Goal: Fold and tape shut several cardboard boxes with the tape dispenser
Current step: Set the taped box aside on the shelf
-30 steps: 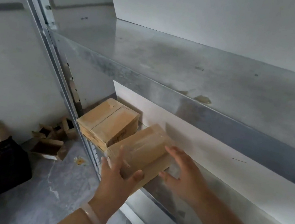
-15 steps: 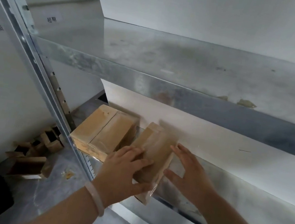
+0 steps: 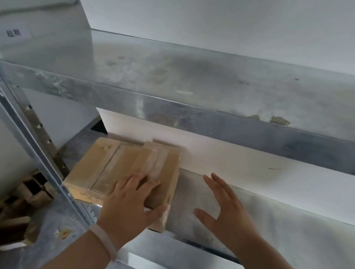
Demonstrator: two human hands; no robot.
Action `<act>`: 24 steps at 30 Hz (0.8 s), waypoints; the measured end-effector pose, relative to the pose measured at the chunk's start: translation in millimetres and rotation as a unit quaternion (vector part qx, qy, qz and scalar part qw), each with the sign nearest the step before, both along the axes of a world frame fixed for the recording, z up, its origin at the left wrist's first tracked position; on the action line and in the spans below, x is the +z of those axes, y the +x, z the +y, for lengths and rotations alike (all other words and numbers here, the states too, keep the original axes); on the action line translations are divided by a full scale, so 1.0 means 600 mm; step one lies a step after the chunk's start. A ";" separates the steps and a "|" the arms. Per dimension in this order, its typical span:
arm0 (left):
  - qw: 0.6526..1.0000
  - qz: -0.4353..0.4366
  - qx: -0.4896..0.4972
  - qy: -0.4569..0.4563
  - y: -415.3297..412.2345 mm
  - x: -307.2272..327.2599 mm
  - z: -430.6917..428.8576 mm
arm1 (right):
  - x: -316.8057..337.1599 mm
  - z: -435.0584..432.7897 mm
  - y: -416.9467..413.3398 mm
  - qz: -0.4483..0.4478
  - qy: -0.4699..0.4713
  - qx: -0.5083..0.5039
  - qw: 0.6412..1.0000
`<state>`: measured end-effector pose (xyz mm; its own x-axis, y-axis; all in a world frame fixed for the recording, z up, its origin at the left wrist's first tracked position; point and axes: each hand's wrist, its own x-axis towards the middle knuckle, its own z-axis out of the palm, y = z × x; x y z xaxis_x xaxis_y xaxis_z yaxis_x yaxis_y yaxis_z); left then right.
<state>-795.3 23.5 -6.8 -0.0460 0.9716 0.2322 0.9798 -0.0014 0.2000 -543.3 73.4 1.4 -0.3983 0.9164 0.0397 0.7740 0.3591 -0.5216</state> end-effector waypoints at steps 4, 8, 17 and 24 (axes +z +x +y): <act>0.998 -0.023 -0.061 0.025 0.028 0.027 0.017 | 0.011 -0.021 0.038 -0.029 0.014 -0.037 0.999; 0.978 -0.026 -0.187 0.092 0.133 0.053 0.053 | 0.032 -0.060 0.103 -0.067 0.127 -0.081 0.986; 0.937 -0.035 -0.324 0.123 0.444 0.077 0.036 | 0.060 -0.174 0.368 -0.082 0.197 -0.216 0.953; 0.890 -0.073 -0.428 0.140 0.751 0.087 -0.036 | 0.082 -0.316 0.633 -0.134 0.191 -0.338 0.912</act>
<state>-344.5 1.9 45.6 0.6329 0.5706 0.5234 0.5600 -0.8041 0.1995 -163.3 -116.2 50.5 0.2097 0.8959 0.3916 0.9670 -0.1307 -0.2189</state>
